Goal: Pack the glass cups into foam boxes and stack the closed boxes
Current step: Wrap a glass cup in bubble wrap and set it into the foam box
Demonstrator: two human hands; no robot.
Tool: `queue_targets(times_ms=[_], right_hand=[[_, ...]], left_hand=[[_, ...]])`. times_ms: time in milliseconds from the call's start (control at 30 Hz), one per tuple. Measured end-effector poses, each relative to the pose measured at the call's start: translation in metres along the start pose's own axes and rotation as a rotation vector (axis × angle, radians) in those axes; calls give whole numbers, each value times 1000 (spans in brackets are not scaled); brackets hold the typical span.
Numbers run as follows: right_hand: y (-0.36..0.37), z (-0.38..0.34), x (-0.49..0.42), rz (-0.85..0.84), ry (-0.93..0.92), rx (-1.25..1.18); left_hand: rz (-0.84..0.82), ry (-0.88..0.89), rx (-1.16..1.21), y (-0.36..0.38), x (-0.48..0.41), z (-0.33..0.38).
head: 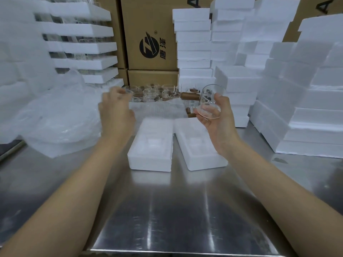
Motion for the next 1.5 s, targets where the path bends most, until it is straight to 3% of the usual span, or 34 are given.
queue_targets(times_ms=[33,100,167,300,700,933,1133,1267,1367,1500], right_hand=[[-1,1,0,1,10,23],[-2,3,0,-7,47,63],[-1,5,0,-29,68,54],[4,6,4,-52,104,-17],[4,8,2,-57,89,16],[9,7,4,-78,99,-5],[7,7,5,-59,105,-28],[8,2,4,-63,76,-124],[13,1,5,-99,79,-132],[15,3,7,-115,83,-64]], left_hand=[[-89,140,90,4,5,16],[-453,321,219,25,27,47],[-604,454,67,46,50,63],[-501,483,34,51,51,64],[-579,434,49,45,51,65],[-737,169,-13,64,51,43],[-410,123,392,29,31,52],[-378,192,474,18,33,60],[-447,213,439,24,34,61],[-463,207,152,33,38,56]])
Point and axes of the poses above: each hand's wrist, its own x-axis away from the middle knuckle, its own y-axis out of the palm, z = x × y, the point moved 8 cm from there along -x, towards the middle knuckle, and after that the axes turned 12 degrees about -y, right-handed, at the moved point
